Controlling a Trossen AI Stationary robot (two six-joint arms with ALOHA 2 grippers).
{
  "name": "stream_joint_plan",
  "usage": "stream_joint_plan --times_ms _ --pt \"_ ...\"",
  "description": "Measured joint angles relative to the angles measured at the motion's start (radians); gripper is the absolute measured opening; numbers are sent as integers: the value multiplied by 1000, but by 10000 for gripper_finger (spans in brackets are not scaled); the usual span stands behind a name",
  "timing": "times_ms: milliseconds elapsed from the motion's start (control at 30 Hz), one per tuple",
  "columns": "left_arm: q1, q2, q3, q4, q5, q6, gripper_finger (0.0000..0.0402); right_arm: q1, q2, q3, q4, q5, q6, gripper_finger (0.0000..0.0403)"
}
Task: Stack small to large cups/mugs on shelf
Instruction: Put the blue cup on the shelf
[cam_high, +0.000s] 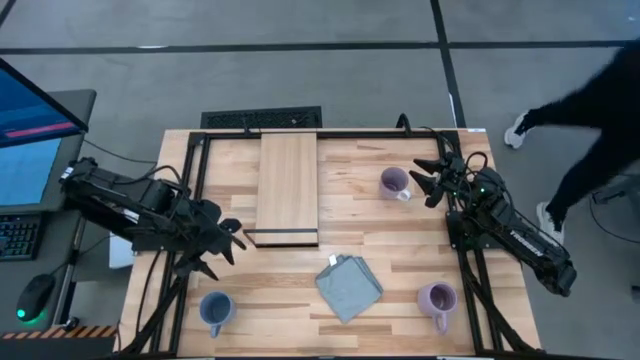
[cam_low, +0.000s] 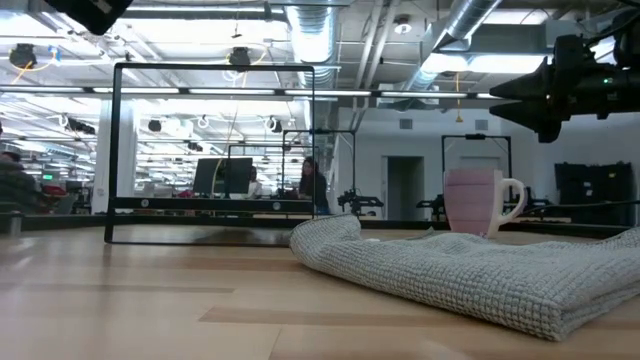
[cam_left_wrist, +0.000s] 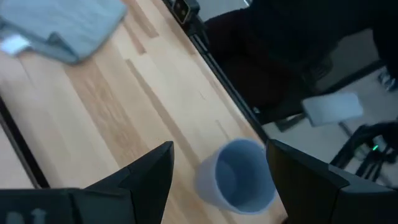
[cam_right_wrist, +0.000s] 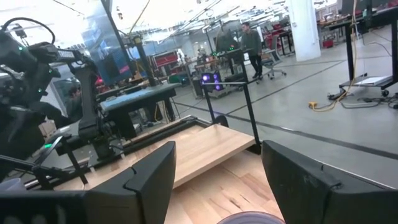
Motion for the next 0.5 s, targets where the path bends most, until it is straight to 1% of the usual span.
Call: stream_joint_plan --times_ms 200,400,500 --pt "0 0 0 0 -67 -106 247 0 0 0 -2 0 0 260" --pt "1 0 0 0 -67 -192 247 0 0 0 -2 0 0 260" --pt "1 0 0 0 -68 -205 247 0 0 0 -1 0 0 260"
